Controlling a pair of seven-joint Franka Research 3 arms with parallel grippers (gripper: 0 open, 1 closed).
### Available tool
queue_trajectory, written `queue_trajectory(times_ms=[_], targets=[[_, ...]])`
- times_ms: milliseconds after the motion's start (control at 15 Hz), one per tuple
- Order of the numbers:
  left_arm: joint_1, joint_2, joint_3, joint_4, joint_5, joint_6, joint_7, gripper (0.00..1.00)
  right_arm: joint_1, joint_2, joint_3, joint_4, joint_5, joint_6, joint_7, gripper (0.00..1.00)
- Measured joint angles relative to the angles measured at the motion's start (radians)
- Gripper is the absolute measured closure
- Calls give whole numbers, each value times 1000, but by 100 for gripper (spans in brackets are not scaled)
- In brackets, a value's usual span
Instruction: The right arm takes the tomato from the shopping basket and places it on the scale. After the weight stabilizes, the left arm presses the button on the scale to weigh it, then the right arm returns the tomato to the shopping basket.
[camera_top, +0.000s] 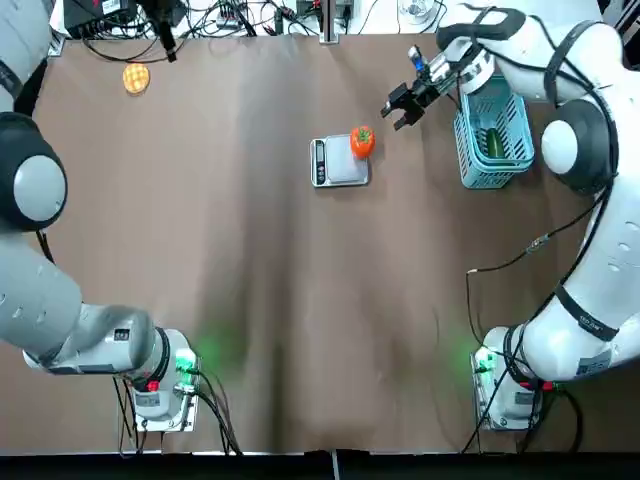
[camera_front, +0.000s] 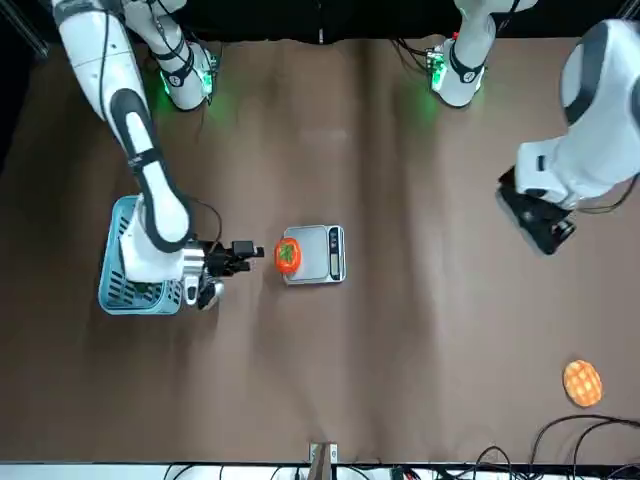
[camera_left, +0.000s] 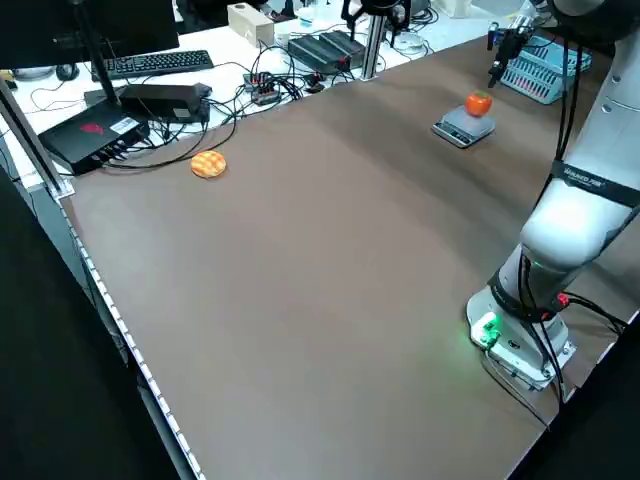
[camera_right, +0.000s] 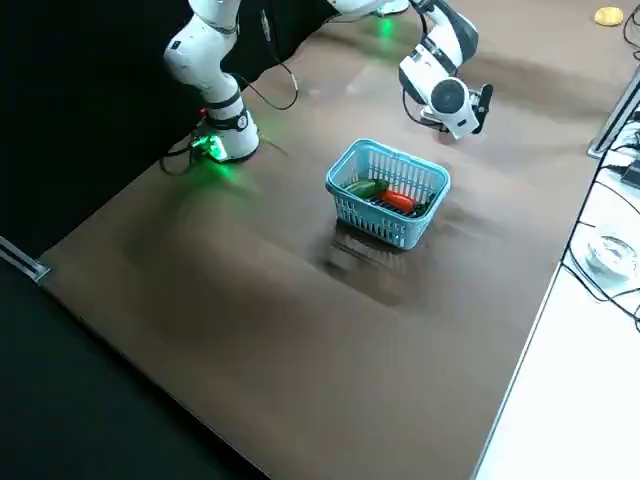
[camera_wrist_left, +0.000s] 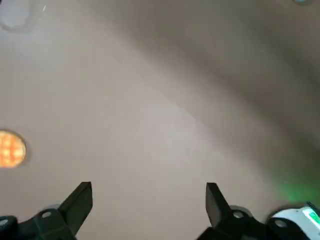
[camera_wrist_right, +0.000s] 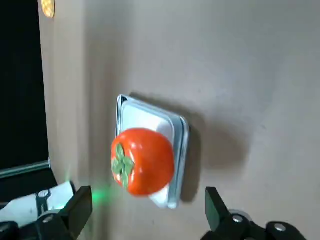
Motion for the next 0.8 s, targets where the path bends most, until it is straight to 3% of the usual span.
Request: queue_trajectory(times_ms=[333, 800], targets=[[81, -63, 0, 13, -20, -79, -87, 0, 67, 48, 0, 0, 165, 43, -92, 1], [95, -91, -4, 14, -58, -165, -489, 0, 67, 88, -5, 1, 178, 43, -130, 1]])
